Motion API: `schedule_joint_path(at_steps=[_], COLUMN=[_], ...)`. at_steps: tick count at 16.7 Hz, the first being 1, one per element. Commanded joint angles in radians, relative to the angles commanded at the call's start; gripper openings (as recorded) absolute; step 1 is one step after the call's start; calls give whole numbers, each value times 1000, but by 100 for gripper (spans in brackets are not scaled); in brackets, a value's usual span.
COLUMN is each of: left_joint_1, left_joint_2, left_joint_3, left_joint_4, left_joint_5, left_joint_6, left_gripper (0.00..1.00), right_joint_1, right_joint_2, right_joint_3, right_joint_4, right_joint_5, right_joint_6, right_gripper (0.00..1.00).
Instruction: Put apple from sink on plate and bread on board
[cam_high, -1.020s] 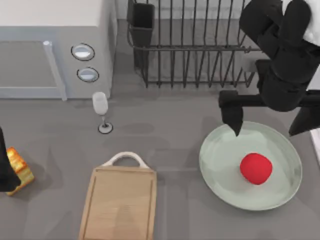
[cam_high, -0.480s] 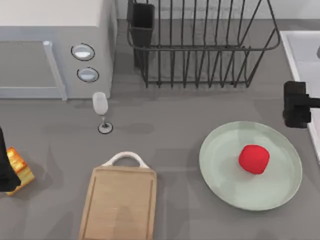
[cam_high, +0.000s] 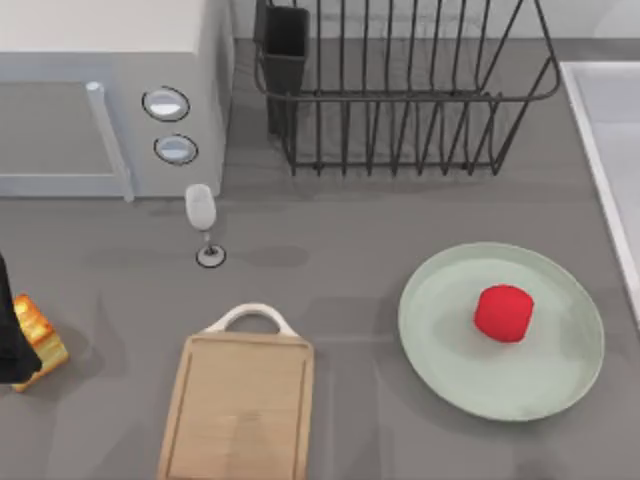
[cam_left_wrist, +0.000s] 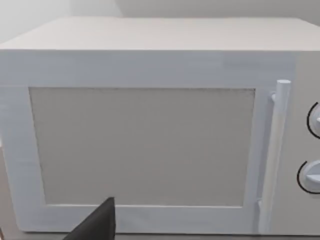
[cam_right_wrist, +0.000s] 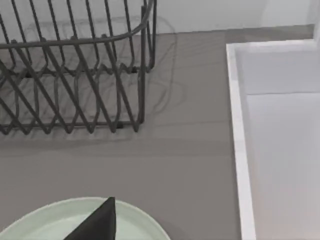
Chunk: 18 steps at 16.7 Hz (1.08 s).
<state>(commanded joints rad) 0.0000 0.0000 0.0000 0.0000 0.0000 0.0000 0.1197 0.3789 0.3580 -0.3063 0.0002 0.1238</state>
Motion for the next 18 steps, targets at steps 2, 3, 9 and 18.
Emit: schedule_joint_path(at_steps=[2,3,9,18], left_joint_1=[0,0,0,3], left_joint_2=[0,0,0,160], left_joint_3=[0,0,0,130], left_joint_4=[0,0,0,-113], left_joint_5=[0,0,0,-2], left_joint_6=[0,0,0,101], left_gripper=[100,100,100,100], right_joint_1=[-45,-65,-120,-120], right_joint_2=[-158,-222,-379,-379], right_joint_3=[-145,-206,-358,-358], right_joint_4=[116,167,306,306], right_joint_5=[0,0,0,0], right_joint_6=[-47,-67,-124,-124], right_gripper=[100,100,100,100])
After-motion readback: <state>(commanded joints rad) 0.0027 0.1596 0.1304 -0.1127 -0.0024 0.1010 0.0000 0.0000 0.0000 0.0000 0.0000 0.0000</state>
